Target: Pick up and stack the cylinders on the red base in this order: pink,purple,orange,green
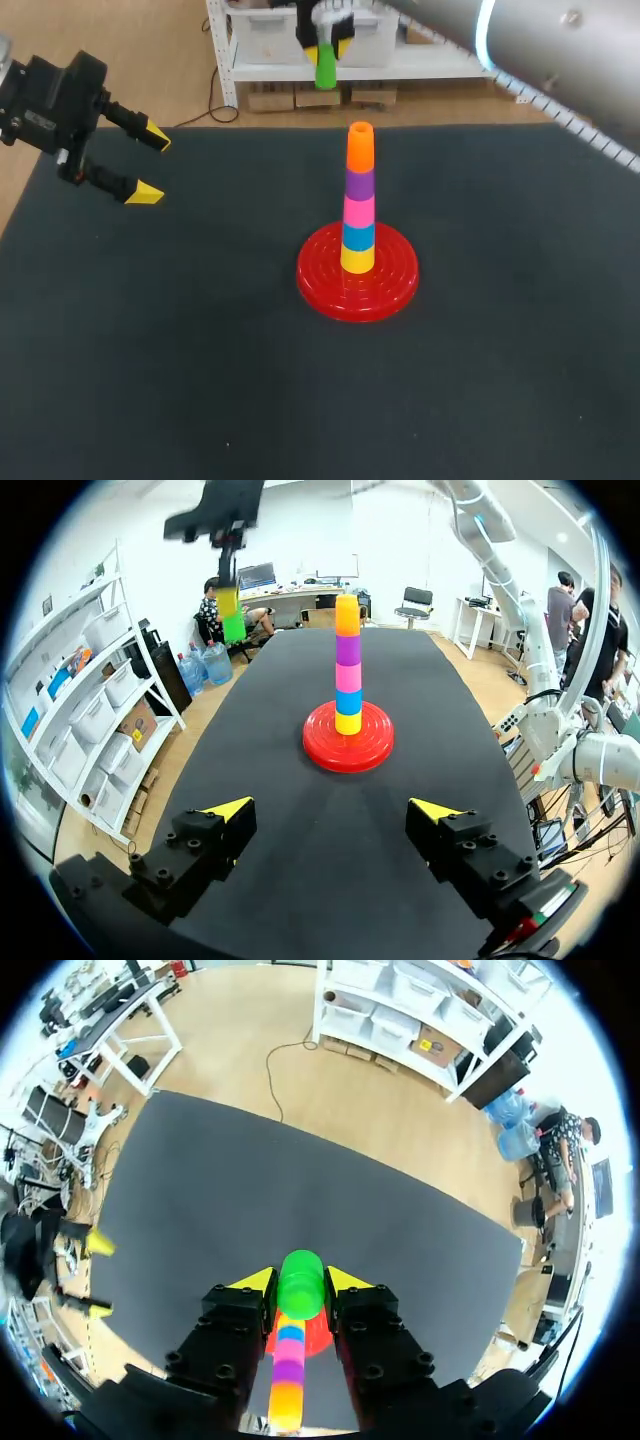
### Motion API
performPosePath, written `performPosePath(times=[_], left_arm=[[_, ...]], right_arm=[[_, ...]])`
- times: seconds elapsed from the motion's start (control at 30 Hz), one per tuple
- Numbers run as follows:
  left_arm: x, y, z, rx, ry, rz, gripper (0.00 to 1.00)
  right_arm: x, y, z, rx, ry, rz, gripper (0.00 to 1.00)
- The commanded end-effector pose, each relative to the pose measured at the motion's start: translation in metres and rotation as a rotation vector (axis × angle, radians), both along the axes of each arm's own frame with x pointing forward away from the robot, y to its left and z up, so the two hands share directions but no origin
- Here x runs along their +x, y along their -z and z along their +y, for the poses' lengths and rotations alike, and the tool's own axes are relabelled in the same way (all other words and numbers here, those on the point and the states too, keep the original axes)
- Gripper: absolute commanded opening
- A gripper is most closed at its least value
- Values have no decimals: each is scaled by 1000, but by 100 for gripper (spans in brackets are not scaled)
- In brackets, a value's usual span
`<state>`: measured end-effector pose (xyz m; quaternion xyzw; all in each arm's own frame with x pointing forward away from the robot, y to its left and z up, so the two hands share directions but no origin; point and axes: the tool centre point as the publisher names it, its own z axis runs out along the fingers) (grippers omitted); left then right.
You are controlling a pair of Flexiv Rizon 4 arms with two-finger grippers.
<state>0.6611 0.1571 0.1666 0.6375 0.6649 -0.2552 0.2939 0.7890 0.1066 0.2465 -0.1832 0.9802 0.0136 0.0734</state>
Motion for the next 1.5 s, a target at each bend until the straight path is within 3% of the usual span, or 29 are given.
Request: performPosePath(times=[0.03,0.23,0.4,0.9,1.5], left_arm=[[-1,1,1,-4,1,-5,100],[-1,1,1,-4,1,-5,100],[-1,1,1,-4,1,-5,100],[-1,1,1,-4,1,-5,100],[-1,1,1,-4,1,-5,100]], right_arm=[[-62,-30,-24,54,-19,-87,0],[-97,-42,-32,105,-41,-100,0],[-128,-50,-42,148,-76,-157,0],[-190,-54,-69,210,-132,-207,0],[-192,-53,-70,218,-134,-210,0]])
